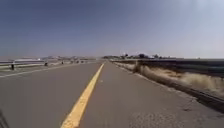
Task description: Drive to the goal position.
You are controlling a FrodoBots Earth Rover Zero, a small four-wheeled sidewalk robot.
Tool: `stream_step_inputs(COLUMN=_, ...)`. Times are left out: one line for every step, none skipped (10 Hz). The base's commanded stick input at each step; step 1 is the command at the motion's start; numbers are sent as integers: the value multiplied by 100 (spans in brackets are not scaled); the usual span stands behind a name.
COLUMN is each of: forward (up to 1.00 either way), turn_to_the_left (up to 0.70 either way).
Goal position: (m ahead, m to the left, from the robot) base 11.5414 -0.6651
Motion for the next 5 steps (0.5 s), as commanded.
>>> stream_step_inputs(forward=50, turn_to_the_left=0)
stream_step_inputs(forward=50, turn_to_the_left=0)
stream_step_inputs(forward=50, turn_to_the_left=0)
stream_step_inputs(forward=50, turn_to_the_left=0)
stream_step_inputs(forward=50, turn_to_the_left=0)
